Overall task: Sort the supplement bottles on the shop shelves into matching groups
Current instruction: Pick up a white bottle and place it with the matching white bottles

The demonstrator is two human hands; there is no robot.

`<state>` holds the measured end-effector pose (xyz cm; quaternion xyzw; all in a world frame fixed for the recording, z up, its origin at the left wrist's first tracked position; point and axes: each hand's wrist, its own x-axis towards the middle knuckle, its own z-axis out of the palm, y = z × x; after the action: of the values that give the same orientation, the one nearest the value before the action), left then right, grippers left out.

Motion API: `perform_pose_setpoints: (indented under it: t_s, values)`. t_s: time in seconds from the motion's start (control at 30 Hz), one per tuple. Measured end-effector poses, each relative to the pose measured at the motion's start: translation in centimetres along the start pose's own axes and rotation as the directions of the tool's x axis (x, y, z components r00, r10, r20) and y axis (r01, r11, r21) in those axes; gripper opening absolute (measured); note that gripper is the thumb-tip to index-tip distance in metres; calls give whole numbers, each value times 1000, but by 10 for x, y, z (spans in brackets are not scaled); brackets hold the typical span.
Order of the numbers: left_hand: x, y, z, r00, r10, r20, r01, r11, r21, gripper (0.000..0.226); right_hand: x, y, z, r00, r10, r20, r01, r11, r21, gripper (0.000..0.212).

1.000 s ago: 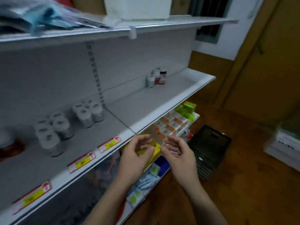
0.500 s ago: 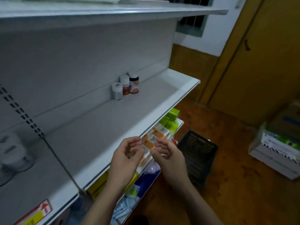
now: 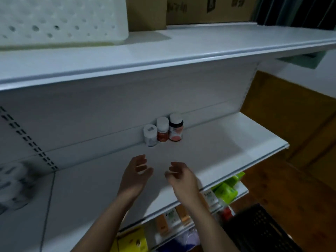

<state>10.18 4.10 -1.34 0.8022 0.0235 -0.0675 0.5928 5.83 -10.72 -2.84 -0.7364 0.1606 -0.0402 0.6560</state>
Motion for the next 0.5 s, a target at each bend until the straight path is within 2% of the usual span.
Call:
perform_pose_setpoints:
  t_s: [0.13, 0.23, 0.33, 0.4, 0.5]
  values:
    - [52, 1, 25, 987, -110, -119, 101, 992, -82, 61, 66, -15, -2, 983, 11, 183, 11, 993, -119, 37]
    - [83, -1, 34, 974, -135, -181, 128, 990, -50, 63, 104, -23, 9, 961, -22, 275, 64, 987, -145, 42]
    - [105, 1, 37, 976, -92, -196, 103, 993, 49, 67, 133, -21, 23, 950, -116, 289, 167, 974, -156, 42]
    - [118, -2, 39, 981, -58, -187, 78, 992, 100, 78, 149, -14, 34, 946, -106, 307, 164, 972, -168, 43]
    - [122, 3, 44, 984, -81, -162, 92, 994, 65, 67, 160, -5, 40, 951, -76, 300, 142, 969, -203, 40]
